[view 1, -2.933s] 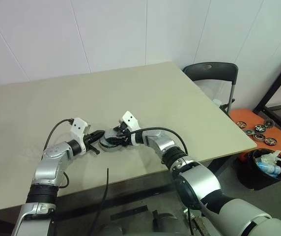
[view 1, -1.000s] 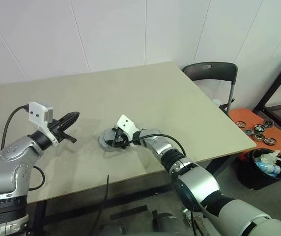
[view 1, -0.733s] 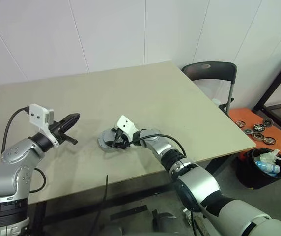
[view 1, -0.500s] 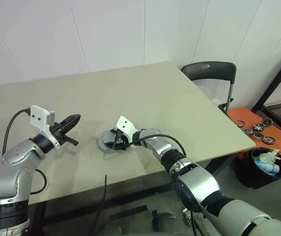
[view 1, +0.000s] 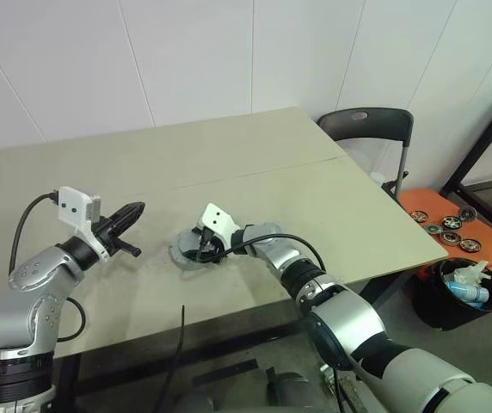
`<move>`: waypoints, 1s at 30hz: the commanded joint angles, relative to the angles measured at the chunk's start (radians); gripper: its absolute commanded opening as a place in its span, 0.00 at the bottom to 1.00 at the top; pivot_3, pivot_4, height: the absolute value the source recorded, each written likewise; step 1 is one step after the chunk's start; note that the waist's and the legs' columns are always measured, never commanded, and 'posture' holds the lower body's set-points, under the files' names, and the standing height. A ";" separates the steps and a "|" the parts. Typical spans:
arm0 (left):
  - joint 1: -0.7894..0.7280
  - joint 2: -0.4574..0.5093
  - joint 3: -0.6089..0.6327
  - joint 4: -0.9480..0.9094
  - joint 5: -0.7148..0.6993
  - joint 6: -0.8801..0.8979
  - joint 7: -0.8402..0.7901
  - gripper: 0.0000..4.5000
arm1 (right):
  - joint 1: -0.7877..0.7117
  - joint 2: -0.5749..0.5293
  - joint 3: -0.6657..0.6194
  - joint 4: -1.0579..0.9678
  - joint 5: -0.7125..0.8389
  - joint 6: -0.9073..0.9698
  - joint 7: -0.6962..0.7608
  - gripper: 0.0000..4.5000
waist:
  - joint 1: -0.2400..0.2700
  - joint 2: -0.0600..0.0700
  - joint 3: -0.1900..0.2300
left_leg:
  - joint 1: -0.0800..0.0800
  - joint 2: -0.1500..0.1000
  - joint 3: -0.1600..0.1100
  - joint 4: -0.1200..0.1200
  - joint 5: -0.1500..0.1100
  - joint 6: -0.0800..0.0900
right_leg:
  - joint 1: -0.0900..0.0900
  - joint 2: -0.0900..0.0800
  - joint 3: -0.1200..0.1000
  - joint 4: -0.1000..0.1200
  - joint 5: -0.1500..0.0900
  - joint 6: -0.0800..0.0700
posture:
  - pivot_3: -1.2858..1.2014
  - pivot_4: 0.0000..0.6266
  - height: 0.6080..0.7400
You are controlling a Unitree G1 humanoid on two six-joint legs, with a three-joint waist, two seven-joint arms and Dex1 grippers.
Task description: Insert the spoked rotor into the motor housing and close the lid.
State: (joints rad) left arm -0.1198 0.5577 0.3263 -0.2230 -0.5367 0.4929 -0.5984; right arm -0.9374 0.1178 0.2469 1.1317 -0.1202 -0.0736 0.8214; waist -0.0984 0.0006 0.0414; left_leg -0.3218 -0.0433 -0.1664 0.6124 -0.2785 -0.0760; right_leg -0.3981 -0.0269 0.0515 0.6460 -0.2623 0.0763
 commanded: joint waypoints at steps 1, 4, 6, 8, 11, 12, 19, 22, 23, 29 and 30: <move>-0.009 -0.001 -0.013 -0.048 -0.005 -0.003 0.005 0.01 | 0.029 0.027 0.072 0.062 -0.068 0.068 0.045 0.67 | 0.000 0.000 0.000 | 0.000 0.000 0.000 0.000 0.000 0.000 | 0.000 0.000 0.000 0.000 0.000 0.000 | 0.52 0.00 1.00; -0.007 -0.007 -0.029 -0.055 -0.004 0.003 0.005 0.01 | 0.032 0.026 0.069 0.068 -0.071 0.092 0.046 0.67 | 0.001 0.001 -0.001 | 0.001 0.000 0.000 0.000 0.000 0.000 | 0.001 0.000 0.000 0.000 0.000 0.000 | 0.52 0.00 1.00; -0.007 -0.009 -0.039 -0.054 -0.002 0.002 0.005 0.01 | 0.032 0.024 0.066 0.068 -0.069 0.106 0.041 0.67 | 0.001 0.001 -0.002 | 0.002 0.000 0.000 0.000 0.000 0.000 | 0.002 0.000 0.000 0.000 -0.001 0.001 | 0.52 0.00 1.00; -0.010 -0.009 -0.045 -0.051 0.000 0.001 0.005 0.01 | 0.034 0.021 0.066 0.065 -0.068 0.108 0.042 0.67 | 0.002 0.001 -0.002 | 0.002 0.000 0.000 0.000 0.000 0.000 | 0.002 0.000 0.000 0.000 -0.001 0.001 | 0.52 0.00 1.00; -0.018 -0.009 -0.053 -0.045 0.002 0.001 0.004 0.01 | 0.036 0.019 0.064 0.062 -0.066 0.109 0.044 0.67 | 0.002 0.002 -0.003 | 0.002 0.000 0.000 0.001 0.000 0.000 | 0.002 0.000 0.000 0.000 -0.001 0.001 | 0.52 0.00 1.00; -0.020 -0.008 -0.056 -0.043 0.003 0.001 0.003 0.01 | 0.036 0.019 0.063 0.062 -0.065 0.110 0.044 0.67 | 0.002 0.002 -0.004 | 0.002 0.000 0.000 0.001 0.000 0.000 | 0.002 0.000 0.000 0.000 -0.001 0.001 | 0.52 0.00 1.00; -0.045 -0.052 -0.142 0.054 0.025 -0.007 -0.018 0.01 | 0.036 0.020 0.056 0.059 -0.059 0.112 0.041 0.67 | 0.003 0.004 -0.005 | 0.002 0.000 0.000 0.001 0.000 0.000 | 0.002 0.000 0.000 0.000 -0.001 0.002 | 0.52 0.00 1.00; -0.065 -0.077 -0.200 0.183 0.083 -0.046 -0.036 0.01 | 0.038 0.022 0.057 0.058 -0.059 0.111 0.041 0.67 | 0.002 0.005 -0.006 | 0.002 -0.001 0.000 0.001 0.000 0.000 | 0.003 0.000 0.000 0.000 -0.001 0.002 | 0.52 0.00 1.00; -0.083 -0.090 -0.208 0.230 0.091 -0.053 -0.038 0.01 | 0.039 0.022 0.058 0.058 -0.059 0.110 0.042 0.67 | 0.003 0.005 -0.006 | 0.002 -0.001 0.000 0.000 0.000 0.000 | 0.003 0.000 0.000 0.000 -0.001 0.002 | 0.52 0.00 1.00; -0.169 -0.136 -0.239 0.399 0.134 -0.093 -0.060 0.01 | 0.038 0.022 0.055 0.055 -0.057 0.109 0.042 0.67 | 0.002 0.004 -0.007 | 0.002 -0.001 0.000 0.001 0.000 0.000 | 0.002 0.000 0.000 0.000 -0.001 0.002 | 0.52 0.00 1.00; -0.179 -0.141 -0.245 0.418 0.143 -0.097 -0.065 0.01 | 0.038 0.021 0.054 0.055 -0.056 0.109 0.041 0.67 | 0.002 0.004 -0.007 | 0.002 -0.001 0.000 0.001 0.000 0.000 | 0.002 0.000 0.000 0.000 -0.001 0.002 | 0.52 0.00 1.00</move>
State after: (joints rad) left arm -0.2730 0.4168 0.0849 0.1836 -0.4056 0.4245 -0.6505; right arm -0.9493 0.1174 0.2557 1.1272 -0.1358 -0.0220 0.8214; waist -0.0963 0.0047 0.0347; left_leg -0.3200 -0.0442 -0.1668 0.6131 -0.2785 -0.0760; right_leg -0.3958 -0.0272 0.0512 0.6463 -0.2631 0.0779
